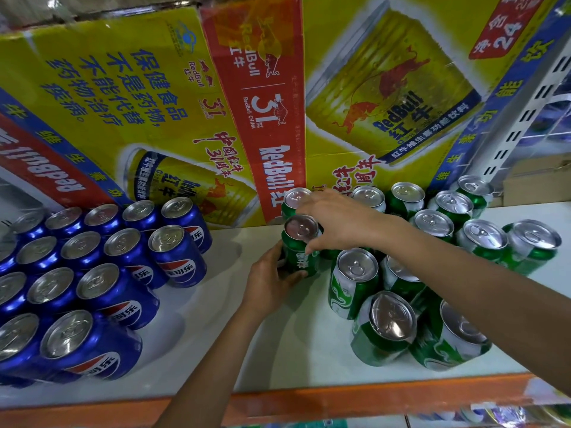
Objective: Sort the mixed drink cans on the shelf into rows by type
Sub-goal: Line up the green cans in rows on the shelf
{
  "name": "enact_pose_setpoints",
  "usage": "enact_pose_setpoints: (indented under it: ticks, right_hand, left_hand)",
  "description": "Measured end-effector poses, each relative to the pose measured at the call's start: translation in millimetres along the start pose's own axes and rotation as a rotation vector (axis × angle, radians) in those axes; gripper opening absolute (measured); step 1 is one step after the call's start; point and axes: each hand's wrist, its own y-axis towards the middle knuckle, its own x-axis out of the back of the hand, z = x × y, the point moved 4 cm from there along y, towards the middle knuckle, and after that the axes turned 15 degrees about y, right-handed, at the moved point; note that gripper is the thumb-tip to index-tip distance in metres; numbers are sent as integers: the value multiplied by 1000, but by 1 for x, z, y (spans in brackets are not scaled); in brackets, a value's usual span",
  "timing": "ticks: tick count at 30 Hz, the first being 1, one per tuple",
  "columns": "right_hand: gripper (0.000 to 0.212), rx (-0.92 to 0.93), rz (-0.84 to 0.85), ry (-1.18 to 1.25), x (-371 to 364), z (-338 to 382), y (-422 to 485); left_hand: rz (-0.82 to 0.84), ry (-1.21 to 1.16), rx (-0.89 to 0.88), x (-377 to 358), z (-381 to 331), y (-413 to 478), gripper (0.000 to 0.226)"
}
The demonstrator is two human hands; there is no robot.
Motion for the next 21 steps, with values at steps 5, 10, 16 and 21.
enact_pose_setpoints:
  ticks: [5, 10, 16, 21]
  right_hand:
    - [47, -22, -14, 9, 5, -5, -5]
    - [44, -23, -35, 29, 4, -8, -7]
    - [47, -20, -34, 48, 5, -9, -7]
    - [42, 30, -65, 35, 13, -3, -22]
  left_hand:
    - [-1, -17, -12, 0, 2, 0, 60]
    - [13, -8, -28, 0, 3, 1, 58]
    - [9, -7, -10, 1, -1, 1, 57]
    - [-126, 32, 28, 1, -3, -11, 75]
